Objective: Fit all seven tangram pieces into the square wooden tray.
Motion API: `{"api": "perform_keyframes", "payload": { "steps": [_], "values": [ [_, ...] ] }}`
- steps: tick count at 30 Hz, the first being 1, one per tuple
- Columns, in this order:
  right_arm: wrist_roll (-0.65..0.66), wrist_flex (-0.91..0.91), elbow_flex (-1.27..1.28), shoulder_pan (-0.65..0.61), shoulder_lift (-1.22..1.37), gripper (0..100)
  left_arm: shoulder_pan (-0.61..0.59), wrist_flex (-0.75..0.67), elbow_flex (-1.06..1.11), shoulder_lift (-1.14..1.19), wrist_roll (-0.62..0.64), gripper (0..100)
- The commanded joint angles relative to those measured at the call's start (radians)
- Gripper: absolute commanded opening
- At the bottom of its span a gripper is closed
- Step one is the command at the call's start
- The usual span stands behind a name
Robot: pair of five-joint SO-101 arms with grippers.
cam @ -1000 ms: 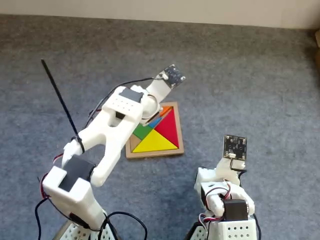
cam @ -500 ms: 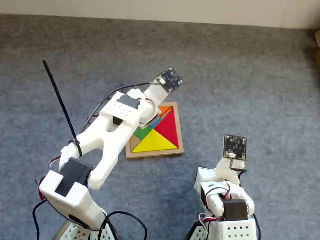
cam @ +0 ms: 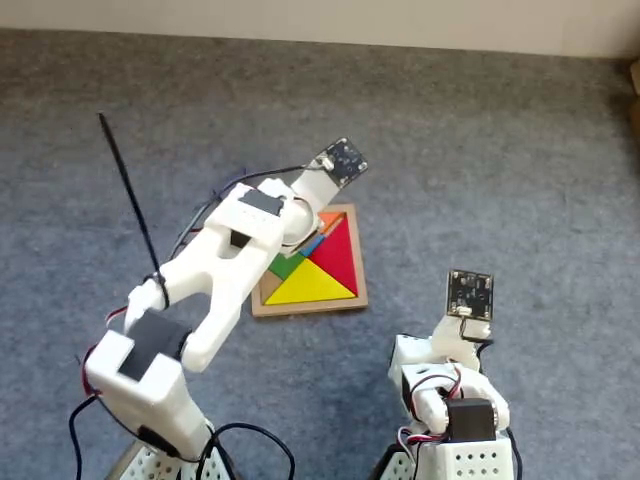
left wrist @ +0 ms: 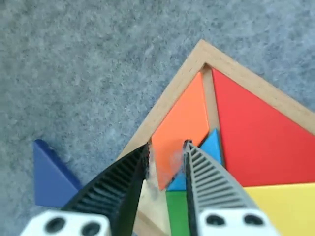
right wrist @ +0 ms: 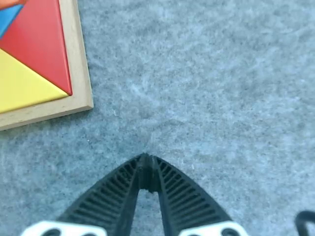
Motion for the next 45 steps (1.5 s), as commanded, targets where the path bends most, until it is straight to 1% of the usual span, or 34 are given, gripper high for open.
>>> {"api": "perform_keyframes", "payload": {
  "steps": [1,3,5,7,10,12,17,20,23,26,28,34,39,41,43,45],
  "values": [
    [-0.006,0.010,0.120,0.008,-0.019,0.5,0.002,-0.011,0.028,-0.143,0.000,13],
    [-0.006,0.010,0.120,0.008,-0.019,0.5,-0.024,-0.012,0.059,-0.189,0.002,13],
    [-0.006,0.010,0.120,0.008,-0.019,0.5,-0.054,-0.017,0.065,-0.211,0.029,13],
    [-0.006,0.010,0.120,0.008,-0.019,0.5,-0.079,-0.048,0.067,-0.199,0.046,13],
    [-0.006,0.010,0.120,0.008,-0.019,0.5,-0.084,-0.094,0.059,-0.125,0.043,13],
    [-0.006,0.010,0.120,0.008,-0.019,0.5,-0.073,-0.103,0.021,-0.058,0.040,13],
    [-0.006,0.010,0.120,0.008,-0.019,0.5,-0.022,-0.009,-0.091,0.065,0.008,13],
    [-0.006,0.010,0.120,0.008,-0.019,0.5,0.024,0.020,-0.104,0.079,0.008,13],
    [-0.006,0.010,0.120,0.008,-0.019,0.5,0.058,0.020,-0.105,0.077,0.012,13],
    [-0.006,0.010,0.120,0.008,-0.019,0.5,0.059,0.017,-0.113,0.076,0.014,13],
    [-0.006,0.010,0.120,0.008,-0.019,0.5,0.050,0.017,-0.113,0.061,0.041,13],
    [-0.006,0.010,0.120,0.008,-0.019,0.5,-0.058,0.032,-0.102,-0.085,0.170,13],
    [-0.006,0.010,0.120,0.008,-0.019,0.5,-0.156,0.077,-0.117,-0.114,0.233,13],
    [-0.006,0.010,0.120,0.007,-0.019,0.5,-0.206,0.115,-0.159,-0.107,0.249,14],
    [-0.006,0.010,0.120,0.008,-0.018,0.5,-0.252,0.178,-0.217,-0.104,0.282,18],
    [-0.006,0.010,0.120,0.010,-0.018,0.5,-0.282,0.235,-0.249,-0.104,0.365,25]
  ]
}}
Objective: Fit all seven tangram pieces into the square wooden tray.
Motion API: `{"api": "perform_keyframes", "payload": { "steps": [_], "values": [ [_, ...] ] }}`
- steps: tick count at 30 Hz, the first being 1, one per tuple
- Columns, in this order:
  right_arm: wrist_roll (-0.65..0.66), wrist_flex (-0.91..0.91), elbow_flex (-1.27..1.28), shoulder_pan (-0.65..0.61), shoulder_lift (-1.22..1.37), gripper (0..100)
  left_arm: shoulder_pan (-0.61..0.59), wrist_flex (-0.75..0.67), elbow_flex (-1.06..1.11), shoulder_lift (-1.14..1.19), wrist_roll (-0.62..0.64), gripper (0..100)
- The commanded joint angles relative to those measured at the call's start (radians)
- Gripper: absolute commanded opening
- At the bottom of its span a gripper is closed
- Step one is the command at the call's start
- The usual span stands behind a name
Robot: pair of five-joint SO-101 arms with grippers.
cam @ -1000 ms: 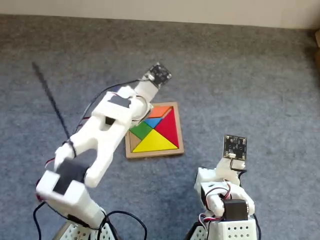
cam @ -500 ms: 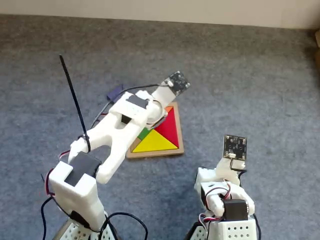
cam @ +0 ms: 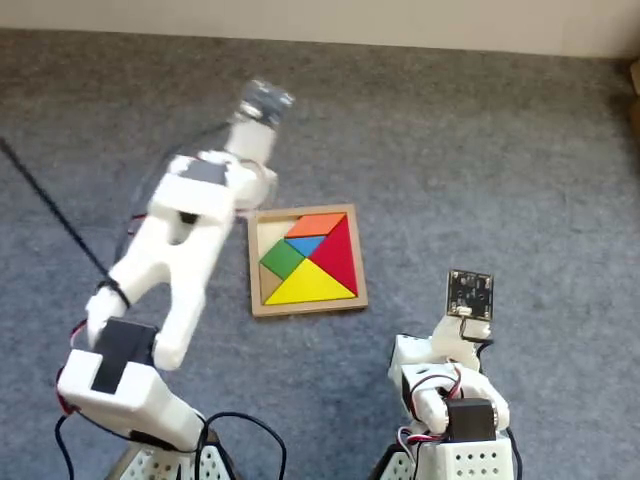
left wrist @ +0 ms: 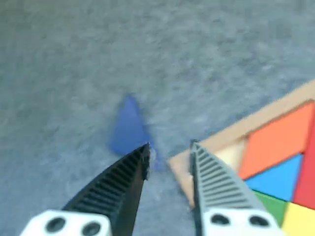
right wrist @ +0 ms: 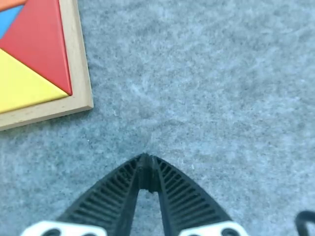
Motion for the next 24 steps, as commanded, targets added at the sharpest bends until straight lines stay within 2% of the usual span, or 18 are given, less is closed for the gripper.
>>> {"api": "perform_keyframes", "payload": {
  "steps": [1,7,12,24],
  "values": [
    [-0.006,0.010,0.120,0.010,-0.018,0.5,-0.056,0.094,-0.101,-0.047,0.121,28],
    [-0.006,0.010,0.120,0.012,-0.018,0.5,-0.061,0.114,-0.110,-0.022,0.153,30],
    [-0.006,0.010,0.120,0.012,-0.016,0.5,-0.077,0.132,-0.217,0.113,0.157,30],
    [-0.006,0.010,0.120,0.012,-0.013,0.5,-0.125,0.457,-0.769,0.522,0.184,30]
  ]
}}
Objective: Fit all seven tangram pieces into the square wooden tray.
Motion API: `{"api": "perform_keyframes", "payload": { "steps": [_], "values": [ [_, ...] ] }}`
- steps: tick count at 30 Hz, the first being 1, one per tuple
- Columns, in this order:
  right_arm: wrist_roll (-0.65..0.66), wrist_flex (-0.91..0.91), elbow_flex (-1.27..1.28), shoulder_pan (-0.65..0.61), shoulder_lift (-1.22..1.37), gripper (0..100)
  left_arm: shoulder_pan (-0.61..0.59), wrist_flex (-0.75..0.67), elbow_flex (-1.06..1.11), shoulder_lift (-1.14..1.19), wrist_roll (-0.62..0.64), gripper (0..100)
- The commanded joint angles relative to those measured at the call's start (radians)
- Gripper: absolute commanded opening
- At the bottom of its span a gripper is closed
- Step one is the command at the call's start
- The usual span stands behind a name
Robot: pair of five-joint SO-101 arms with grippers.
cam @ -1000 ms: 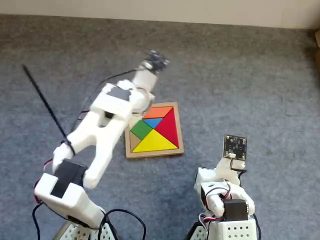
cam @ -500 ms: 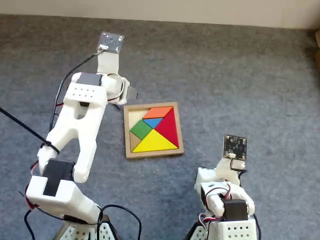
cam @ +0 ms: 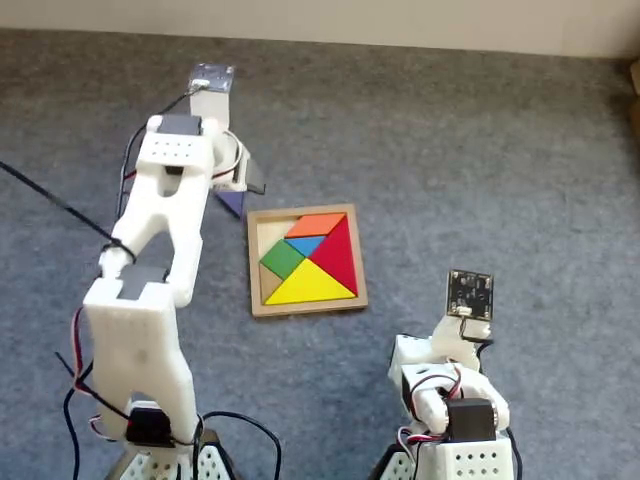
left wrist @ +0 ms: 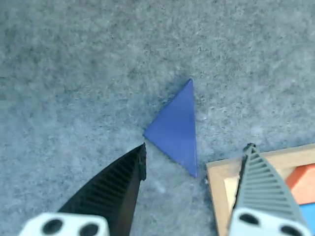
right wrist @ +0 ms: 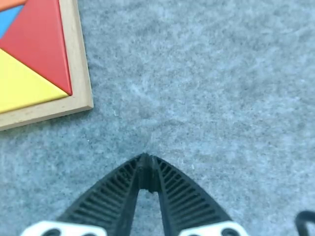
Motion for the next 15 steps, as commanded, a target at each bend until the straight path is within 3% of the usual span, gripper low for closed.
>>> {"api": "perform_keyframes", "payload": {
  "steps": [1,15],
  "values": [
    [-0.006,0.010,0.120,0.012,-0.013,0.5,-0.031,0.087,-0.196,0.062,0.011,30],
    [-0.006,0.008,0.120,0.010,-0.013,0.5,-0.045,0.333,-0.664,0.371,0.044,31]
  ]
}}
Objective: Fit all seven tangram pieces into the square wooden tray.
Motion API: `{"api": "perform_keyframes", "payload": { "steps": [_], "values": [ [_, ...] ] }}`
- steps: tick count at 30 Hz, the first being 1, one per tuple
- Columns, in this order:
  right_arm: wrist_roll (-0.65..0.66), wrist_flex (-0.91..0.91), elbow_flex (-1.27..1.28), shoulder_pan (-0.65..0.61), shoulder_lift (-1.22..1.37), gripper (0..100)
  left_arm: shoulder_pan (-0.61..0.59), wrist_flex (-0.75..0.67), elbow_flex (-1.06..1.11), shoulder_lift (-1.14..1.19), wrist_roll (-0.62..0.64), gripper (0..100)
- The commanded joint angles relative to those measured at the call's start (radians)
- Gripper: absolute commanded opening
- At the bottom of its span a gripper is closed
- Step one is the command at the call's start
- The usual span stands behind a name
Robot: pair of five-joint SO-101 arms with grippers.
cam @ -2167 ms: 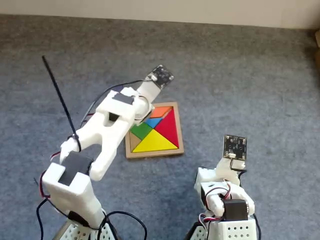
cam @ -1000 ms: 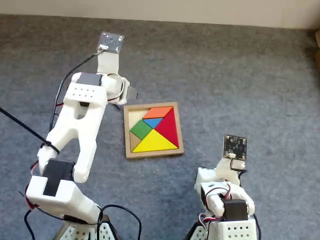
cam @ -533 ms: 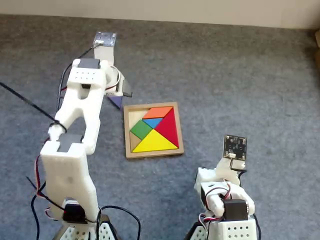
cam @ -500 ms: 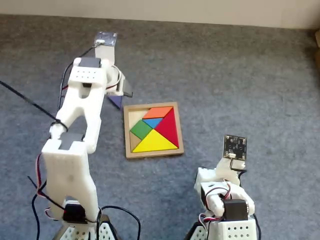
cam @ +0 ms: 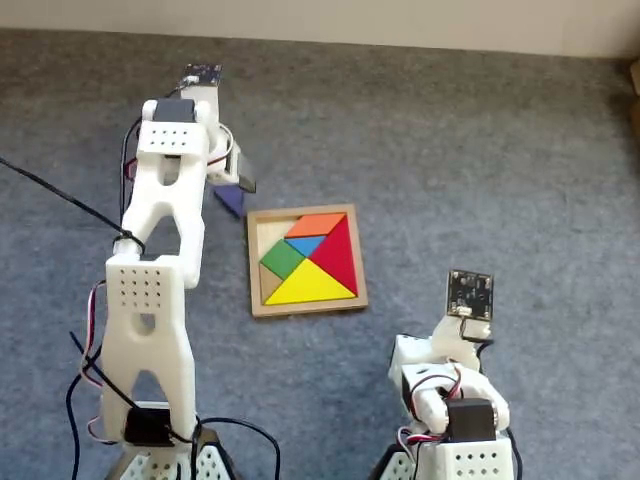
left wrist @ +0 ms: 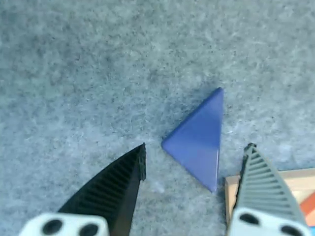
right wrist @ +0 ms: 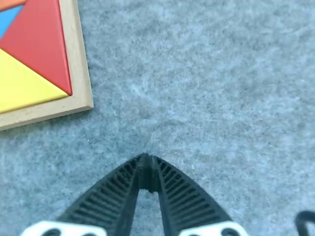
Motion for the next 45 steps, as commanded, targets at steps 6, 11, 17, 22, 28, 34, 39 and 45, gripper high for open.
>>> {"api": "perform_keyframes", "payload": {
  "steps": [6,11,17,22,28,34,39,45],
  "values": [
    [-0.006,0.008,0.120,0.010,-0.013,0.5,0.019,0.081,-0.245,0.110,-0.020,31],
    [-0.006,0.008,0.120,0.010,-0.013,0.5,0.047,0.094,-0.288,0.159,-0.034,31],
    [-0.006,0.008,0.120,0.010,-0.015,0.5,0.064,0.086,-0.297,0.189,-0.035,30],
    [-0.006,0.008,0.120,0.010,-0.015,0.5,0.079,0.086,-0.297,0.205,-0.037,30],
    [-0.006,0.008,0.120,0.010,-0.015,0.5,0.081,0.086,-0.297,0.202,-0.084,20],
    [-0.006,0.008,0.120,0.010,-0.015,0.5,0.081,0.086,-0.297,0.202,-0.103,17],
    [-0.006,0.008,0.120,0.010,-0.016,0.5,0.081,0.086,-0.298,0.196,-0.106,11],
    [-0.006,0.008,0.120,0.010,-0.016,0.5,0.082,0.094,-0.298,0.156,-0.106,10]
  ]
}}
